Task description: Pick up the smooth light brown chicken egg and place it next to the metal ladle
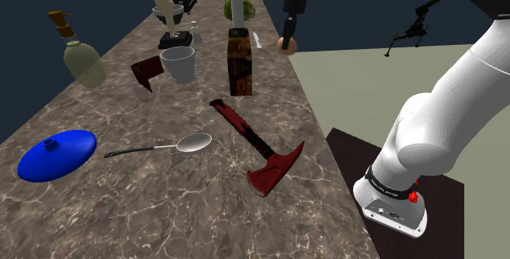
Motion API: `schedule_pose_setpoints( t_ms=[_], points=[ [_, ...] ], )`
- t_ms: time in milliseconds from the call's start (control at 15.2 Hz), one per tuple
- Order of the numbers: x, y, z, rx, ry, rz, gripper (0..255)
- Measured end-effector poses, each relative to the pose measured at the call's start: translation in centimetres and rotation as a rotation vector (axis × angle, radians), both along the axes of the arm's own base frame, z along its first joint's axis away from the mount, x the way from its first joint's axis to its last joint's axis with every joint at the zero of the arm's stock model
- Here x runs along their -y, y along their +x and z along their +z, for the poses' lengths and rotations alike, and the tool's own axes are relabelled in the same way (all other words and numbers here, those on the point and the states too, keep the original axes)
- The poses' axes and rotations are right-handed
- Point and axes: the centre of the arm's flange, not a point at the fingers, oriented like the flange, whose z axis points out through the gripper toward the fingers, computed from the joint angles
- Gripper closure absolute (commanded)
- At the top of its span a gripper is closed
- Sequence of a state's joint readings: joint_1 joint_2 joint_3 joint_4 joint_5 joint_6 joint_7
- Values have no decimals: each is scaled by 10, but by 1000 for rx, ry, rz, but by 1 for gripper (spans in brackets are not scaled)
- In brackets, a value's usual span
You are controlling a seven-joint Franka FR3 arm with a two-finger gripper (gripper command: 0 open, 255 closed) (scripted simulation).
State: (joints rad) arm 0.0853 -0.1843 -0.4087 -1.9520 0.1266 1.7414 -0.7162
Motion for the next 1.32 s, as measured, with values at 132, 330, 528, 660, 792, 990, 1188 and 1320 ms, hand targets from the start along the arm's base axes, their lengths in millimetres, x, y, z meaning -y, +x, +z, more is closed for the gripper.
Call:
schedule_pose_setpoints(
  t_ms=[132,330,528,660,792,990,1188,1320],
  points=[
    [0,0,11,0,0,0,255],
    [-1,1,27,0,0,0,255],
    [-1,-1,42,0,0,0,255],
    [-8,-1,49,0,0,0,255],
    [-28,-7,51,0,1,1,255],
    [-64,-12,52,0,1,1,255],
    [-104,-25,53,0,0,1,255],
    [-130,-31,53,0,0,2,255]
  ],
)
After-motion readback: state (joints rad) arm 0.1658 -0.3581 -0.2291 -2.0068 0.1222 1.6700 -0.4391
